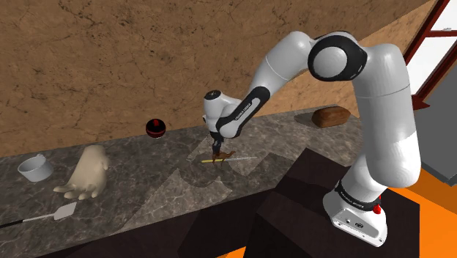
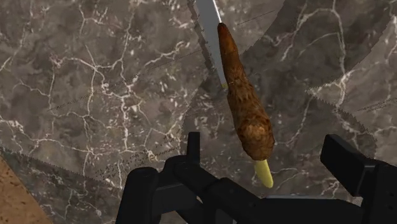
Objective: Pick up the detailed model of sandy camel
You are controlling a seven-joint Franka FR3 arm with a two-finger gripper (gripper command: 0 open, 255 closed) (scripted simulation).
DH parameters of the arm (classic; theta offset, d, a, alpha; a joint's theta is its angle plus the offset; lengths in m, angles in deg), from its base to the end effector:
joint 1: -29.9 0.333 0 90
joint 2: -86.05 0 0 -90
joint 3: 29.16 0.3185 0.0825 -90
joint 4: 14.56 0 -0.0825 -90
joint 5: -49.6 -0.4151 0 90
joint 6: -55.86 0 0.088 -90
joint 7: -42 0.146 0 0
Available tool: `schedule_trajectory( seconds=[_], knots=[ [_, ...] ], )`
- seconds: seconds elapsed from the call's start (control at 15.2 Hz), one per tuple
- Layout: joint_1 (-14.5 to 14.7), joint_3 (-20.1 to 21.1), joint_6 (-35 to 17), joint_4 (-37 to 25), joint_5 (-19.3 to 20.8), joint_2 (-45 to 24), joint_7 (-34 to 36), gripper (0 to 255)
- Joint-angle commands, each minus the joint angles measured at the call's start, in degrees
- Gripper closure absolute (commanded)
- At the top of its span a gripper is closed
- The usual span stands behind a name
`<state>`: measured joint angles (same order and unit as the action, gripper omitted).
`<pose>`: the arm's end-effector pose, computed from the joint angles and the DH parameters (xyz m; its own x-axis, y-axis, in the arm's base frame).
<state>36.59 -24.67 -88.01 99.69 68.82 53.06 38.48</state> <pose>0.6058 0.1168 0.1012 0.8667 0.4925 -0.0787 0.4988 -0.8564 0.1335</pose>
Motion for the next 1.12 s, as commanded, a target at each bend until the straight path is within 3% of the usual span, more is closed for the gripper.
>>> schedule_trajectory(
  seconds=[0.0,0.59,0.66,1.06],
  knots=[
    [0.92,-0.54,-0.52,-2.81,1.34,-3.9,-0.01,0],
    [1.67,-1.62,-3.83,-4.72,2.42,-9.13,1.27,0],
    [1.71,-1.64,-3.92,-4.66,2.44,-9.16,1.34,255],
    [1.72,-1.64,-3.92,-4.7,2.44,-9.21,1.35,255]
  ],
)
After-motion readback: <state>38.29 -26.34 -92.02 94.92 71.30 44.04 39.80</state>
